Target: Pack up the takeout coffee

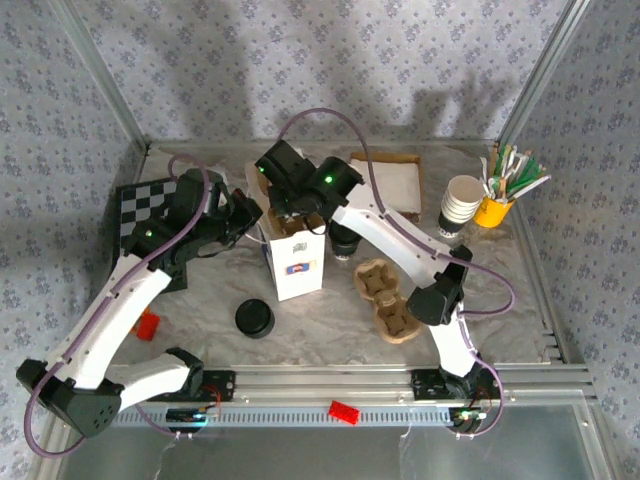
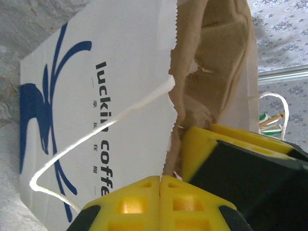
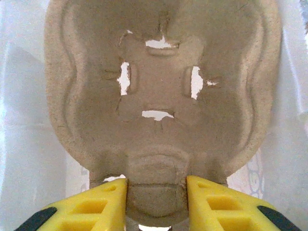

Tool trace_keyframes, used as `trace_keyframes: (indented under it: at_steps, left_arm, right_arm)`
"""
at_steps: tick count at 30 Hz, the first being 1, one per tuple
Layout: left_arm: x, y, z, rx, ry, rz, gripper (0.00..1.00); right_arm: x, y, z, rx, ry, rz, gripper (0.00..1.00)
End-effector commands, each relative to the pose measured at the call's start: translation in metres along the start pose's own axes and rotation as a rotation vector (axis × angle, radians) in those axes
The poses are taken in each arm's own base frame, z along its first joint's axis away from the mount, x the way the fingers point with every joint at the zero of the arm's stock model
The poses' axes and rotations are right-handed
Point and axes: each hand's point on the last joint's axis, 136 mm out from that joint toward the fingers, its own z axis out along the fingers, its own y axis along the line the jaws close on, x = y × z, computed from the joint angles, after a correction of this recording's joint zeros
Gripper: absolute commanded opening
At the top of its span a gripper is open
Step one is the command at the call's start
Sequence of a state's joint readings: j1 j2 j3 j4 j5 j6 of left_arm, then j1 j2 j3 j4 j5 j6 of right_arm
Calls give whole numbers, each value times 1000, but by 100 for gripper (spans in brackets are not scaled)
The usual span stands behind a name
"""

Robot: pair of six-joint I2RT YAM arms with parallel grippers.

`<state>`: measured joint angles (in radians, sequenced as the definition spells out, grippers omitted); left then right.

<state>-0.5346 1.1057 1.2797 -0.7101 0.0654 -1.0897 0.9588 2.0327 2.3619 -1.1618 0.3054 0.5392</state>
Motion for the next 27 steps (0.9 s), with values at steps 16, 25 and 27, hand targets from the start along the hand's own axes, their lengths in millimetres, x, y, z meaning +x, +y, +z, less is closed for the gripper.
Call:
trace_keyframes:
  at_steps: [16,25,27]
  left_arm:
    - [-7,-1,-11,-24,-27,64,0]
    - [-5,-13,-4,2,-3,116,0]
    - [-4,-15,-4,2,0,128,0]
  right_arm:
    - [34,-12,-23,22,91,17,34]
    - [42,-9,-5,33,144,6,34]
    - [46,-10,-1,41,163,6,34]
